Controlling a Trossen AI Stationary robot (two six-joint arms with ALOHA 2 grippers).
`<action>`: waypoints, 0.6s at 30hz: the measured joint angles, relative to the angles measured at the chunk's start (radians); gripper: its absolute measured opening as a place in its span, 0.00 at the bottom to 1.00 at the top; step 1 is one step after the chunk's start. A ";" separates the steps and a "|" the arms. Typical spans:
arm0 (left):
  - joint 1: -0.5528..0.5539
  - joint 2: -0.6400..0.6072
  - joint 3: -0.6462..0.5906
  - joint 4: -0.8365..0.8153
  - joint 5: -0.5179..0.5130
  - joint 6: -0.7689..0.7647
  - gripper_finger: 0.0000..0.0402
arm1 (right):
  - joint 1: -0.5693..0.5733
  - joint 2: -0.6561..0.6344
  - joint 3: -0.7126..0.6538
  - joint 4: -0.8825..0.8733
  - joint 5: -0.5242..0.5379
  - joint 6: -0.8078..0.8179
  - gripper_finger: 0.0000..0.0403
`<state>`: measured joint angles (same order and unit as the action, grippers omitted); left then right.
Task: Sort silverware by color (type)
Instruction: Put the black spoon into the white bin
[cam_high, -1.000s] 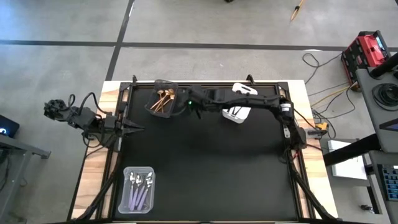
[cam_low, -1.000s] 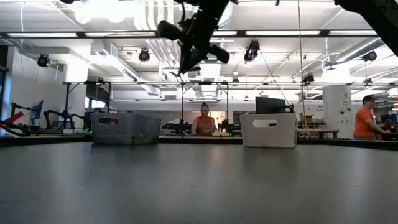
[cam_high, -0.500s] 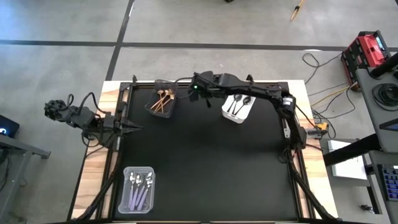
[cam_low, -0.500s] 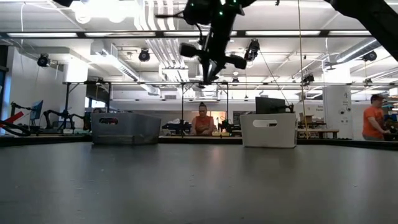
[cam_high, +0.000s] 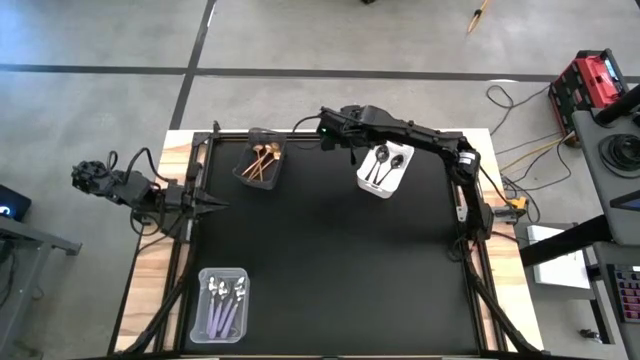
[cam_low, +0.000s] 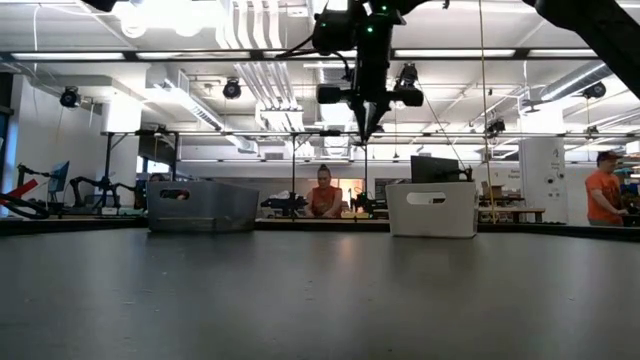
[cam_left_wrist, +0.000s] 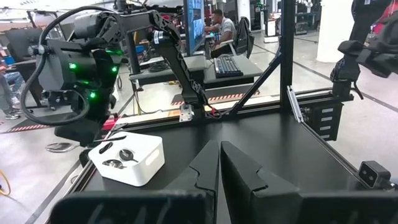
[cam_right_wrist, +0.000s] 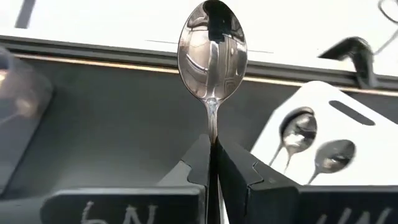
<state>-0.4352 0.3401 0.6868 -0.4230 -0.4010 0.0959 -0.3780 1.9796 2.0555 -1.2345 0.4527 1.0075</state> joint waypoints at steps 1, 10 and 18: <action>0.000 -0.002 0.000 0.000 0.000 0.000 0.00 | -0.002 -0.004 -0.001 -0.014 0.006 0.010 0.03; 0.000 -0.016 -0.002 -0.007 0.000 0.000 0.00 | -0.024 -0.011 -0.004 -0.051 0.022 0.039 0.03; 0.000 -0.032 -0.009 -0.007 0.000 0.003 0.00 | -0.048 -0.011 -0.005 -0.101 0.021 0.029 0.03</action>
<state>-0.4355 0.3077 0.6777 -0.4297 -0.4008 0.0994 -0.4261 1.9682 2.0502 -1.3358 0.4736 1.0363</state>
